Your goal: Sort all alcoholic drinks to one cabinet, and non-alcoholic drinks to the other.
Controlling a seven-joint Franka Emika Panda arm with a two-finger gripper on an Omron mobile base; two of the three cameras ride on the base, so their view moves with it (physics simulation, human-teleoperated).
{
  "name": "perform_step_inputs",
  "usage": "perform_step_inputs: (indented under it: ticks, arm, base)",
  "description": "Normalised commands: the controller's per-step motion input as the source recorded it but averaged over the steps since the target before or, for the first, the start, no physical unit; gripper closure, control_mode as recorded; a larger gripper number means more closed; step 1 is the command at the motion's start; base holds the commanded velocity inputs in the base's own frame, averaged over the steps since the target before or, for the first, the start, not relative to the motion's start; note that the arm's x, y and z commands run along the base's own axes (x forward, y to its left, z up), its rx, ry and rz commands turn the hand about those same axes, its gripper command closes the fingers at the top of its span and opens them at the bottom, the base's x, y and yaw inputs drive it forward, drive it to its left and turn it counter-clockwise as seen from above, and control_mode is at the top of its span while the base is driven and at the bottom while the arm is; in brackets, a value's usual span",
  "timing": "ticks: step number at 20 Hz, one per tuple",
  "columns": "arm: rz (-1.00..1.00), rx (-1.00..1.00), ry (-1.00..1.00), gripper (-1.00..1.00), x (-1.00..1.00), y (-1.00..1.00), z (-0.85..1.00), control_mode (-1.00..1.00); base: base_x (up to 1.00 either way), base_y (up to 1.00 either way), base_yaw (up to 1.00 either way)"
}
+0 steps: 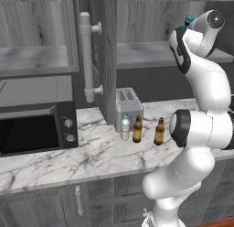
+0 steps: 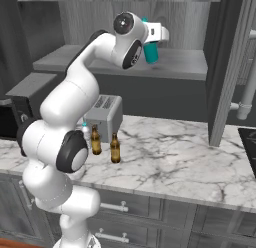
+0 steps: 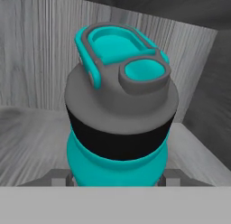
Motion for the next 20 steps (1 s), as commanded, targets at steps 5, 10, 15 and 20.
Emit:
perform_step_inputs:
  ticks: [5, 10, 15, 20]
  arm:
    - [0.0, 0.0, 0.03, 1.0, 0.07, 0.0, 0.0, -1.0]
    - [0.0, 0.0, 0.02, 1.0, 0.01, 0.0, 0.0, -1.0]
    - [0.0, 0.0, 0.01, -1.0, 0.0, 0.0, 0.0, -1.0]
    - [0.0, 0.0, 0.0, -1.0, 0.0, -0.01, 0.0, -1.0]
  base:
    - [0.0, 0.0, 0.0]
    - [0.0, 0.0, 0.0]
    - [0.0, 0.0, 0.0]
    - [0.0, 0.0, 0.0]
